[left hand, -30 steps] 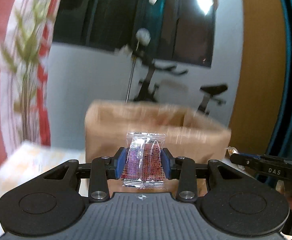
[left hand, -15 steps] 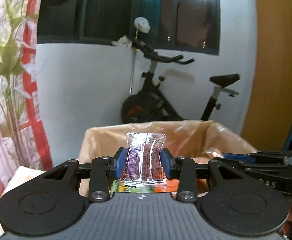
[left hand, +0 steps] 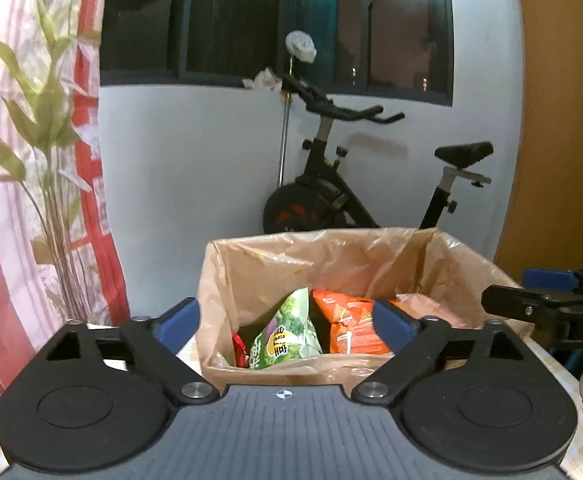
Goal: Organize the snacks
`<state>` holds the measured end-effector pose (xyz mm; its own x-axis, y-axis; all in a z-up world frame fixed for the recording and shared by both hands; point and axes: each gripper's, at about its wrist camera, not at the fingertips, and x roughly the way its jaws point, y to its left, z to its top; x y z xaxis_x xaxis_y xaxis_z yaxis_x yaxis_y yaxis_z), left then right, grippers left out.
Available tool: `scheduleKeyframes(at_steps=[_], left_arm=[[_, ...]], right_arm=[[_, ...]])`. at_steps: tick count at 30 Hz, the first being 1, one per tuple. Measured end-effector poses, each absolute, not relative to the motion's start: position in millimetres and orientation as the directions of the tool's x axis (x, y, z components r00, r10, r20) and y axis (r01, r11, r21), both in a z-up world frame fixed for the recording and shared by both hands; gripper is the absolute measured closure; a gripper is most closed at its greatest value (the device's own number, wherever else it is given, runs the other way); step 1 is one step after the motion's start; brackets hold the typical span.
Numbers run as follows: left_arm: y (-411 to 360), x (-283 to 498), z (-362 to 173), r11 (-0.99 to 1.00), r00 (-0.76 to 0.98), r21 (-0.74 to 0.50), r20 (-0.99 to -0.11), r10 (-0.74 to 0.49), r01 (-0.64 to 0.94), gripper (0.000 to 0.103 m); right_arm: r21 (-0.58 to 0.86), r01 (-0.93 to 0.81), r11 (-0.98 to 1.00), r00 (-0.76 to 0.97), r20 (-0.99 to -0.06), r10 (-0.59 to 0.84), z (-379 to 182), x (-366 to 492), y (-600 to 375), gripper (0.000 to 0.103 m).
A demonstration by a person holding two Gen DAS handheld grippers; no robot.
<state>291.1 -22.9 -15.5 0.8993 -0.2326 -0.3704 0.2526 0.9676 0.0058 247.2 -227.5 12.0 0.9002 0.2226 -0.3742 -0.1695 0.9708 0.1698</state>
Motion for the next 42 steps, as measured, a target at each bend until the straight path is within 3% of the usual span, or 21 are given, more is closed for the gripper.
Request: scheduleKeyframes(at_steps=[4, 18, 22, 27, 35, 42], left_arm=[[-20, 267, -5, 0.969, 0.91, 0.008, -0.345, -0.231, 0.248, 0.005], [-19, 177, 25, 0.987, 0.943, 0.083, -0.316, -0.102, 0.135, 0.005], [-18, 139, 41, 0.997, 0.952, 0.034, -0.301, -0.052, 0.065, 0.005], [-24, 90, 61, 0.995, 0.978, 0.101, -0.209, 0.013, 0.009, 0.005], [-26, 58, 74, 0.995, 0.989, 0.103, -0.146, -0.001, 0.016, 0.005], [-23, 57, 73, 0.998, 0.982, 0.062, -0.186, -0.018, 0.03, 0.005]], right_arm=[[0.18, -0.165, 0.97, 0.9, -0.375, 0.222, 25, 231, -227, 0.0], [0.171, -0.071, 0.983, 0.918, -0.375, 0.131, 56, 155, -220, 0.0], [0.164, -0.062, 0.984, 0.923, -0.367, 0.119, 66, 127, -215, 0.0], [0.147, -0.09, 0.985, 0.919, -0.368, 0.139, 80, 94, -206, 0.0], [0.161, -0.123, 0.979, 0.923, -0.345, 0.173, 95, 60, -198, 0.0], [0.133, -0.124, 0.983, 0.935, -0.315, 0.16, 109, 50, -192, 0.0]])
